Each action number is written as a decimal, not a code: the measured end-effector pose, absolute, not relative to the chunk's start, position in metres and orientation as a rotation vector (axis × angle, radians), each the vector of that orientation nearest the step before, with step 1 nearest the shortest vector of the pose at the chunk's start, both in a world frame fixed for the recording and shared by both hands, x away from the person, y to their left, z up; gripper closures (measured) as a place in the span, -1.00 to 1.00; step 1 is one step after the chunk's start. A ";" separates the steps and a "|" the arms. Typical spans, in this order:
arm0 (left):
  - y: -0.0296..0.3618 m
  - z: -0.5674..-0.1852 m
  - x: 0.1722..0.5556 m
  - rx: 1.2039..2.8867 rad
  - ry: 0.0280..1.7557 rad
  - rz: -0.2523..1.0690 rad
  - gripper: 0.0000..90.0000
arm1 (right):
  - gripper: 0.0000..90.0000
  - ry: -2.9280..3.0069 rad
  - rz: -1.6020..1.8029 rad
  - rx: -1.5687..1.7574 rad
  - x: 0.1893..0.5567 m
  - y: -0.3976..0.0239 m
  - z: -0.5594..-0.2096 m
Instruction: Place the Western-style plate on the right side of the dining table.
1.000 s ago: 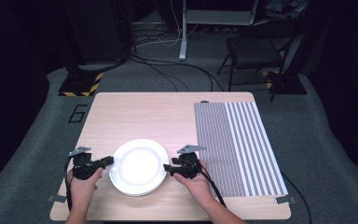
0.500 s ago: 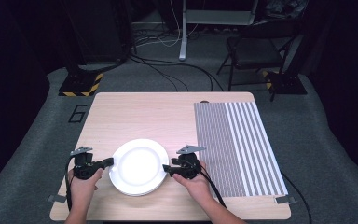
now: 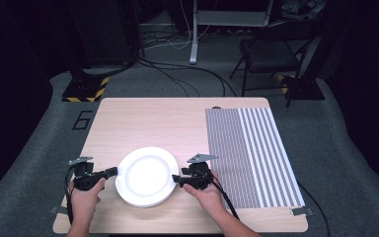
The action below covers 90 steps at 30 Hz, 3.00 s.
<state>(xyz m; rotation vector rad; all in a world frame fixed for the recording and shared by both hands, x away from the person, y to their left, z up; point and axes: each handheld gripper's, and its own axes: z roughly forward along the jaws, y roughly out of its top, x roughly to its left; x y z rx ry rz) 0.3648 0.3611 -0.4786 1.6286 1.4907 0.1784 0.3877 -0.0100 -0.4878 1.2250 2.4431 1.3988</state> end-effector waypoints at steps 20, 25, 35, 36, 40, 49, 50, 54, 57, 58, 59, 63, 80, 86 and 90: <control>0.362 -0.482 0.362 1.653 1.508 0.170 0.89 | 0.05 2.465 1.394 1.213 0.385 -0.004 -0.490; 0.362 -0.482 0.361 1.645 1.512 0.165 0.89 | 0.04 2.473 1.395 1.208 0.384 -0.003 -0.491; 0.362 -0.483 0.360 1.639 1.518 0.151 0.83 | 0.03 2.493 1.401 1.240 0.383 -0.001 -0.492; 0.362 -0.483 0.360 1.641 1.518 0.145 0.83 | 0.04 2.489 1.407 1.246 0.383 -0.001 -0.492; 0.362 -0.485 0.360 1.645 1.507 0.121 0.84 | 0.06 2.480 1.410 1.247 0.383 -0.003 -0.489; 0.354 -0.484 0.360 1.641 1.516 0.122 0.77 | 0.10 2.464 1.432 1.273 0.386 -0.009 -0.483; 0.353 -0.484 0.361 1.645 1.511 0.125 0.74 | 0.10 2.463 1.433 1.281 0.386 -0.010 -0.483; 0.348 -0.483 0.360 1.668 1.514 0.132 0.70 | 0.11 2.452 1.443 1.287 0.387 -0.011 -0.481; 0.347 -0.483 0.361 1.668 1.511 0.135 0.70 | 0.14 2.448 1.445 1.291 0.387 -0.012 -0.481; 0.347 -0.484 0.361 1.660 1.513 0.138 0.70 | 0.17 2.443 1.447 1.293 0.387 -0.013 -0.481; 0.346 -0.484 0.361 1.658 1.513 0.138 0.70 | 0.20 2.447 1.451 1.299 0.388 -0.013 -0.482; 0.346 -0.484 0.360 1.666 1.512 0.146 0.71 | 0.25 2.468 1.510 1.355 0.390 -0.013 -0.487; 0.334 -0.487 0.365 1.701 1.478 0.131 0.66 | 0.39 2.435 1.519 1.345 0.390 -0.024 -0.473; 0.331 -0.488 0.367 1.694 1.481 0.122 0.65 | 0.39 2.425 1.511 1.345 0.389 -0.026 -0.471; 0.327 -0.489 0.370 1.706 1.480 0.107 0.65 | 0.40 2.414 1.512 1.346 0.388 -0.028 -0.468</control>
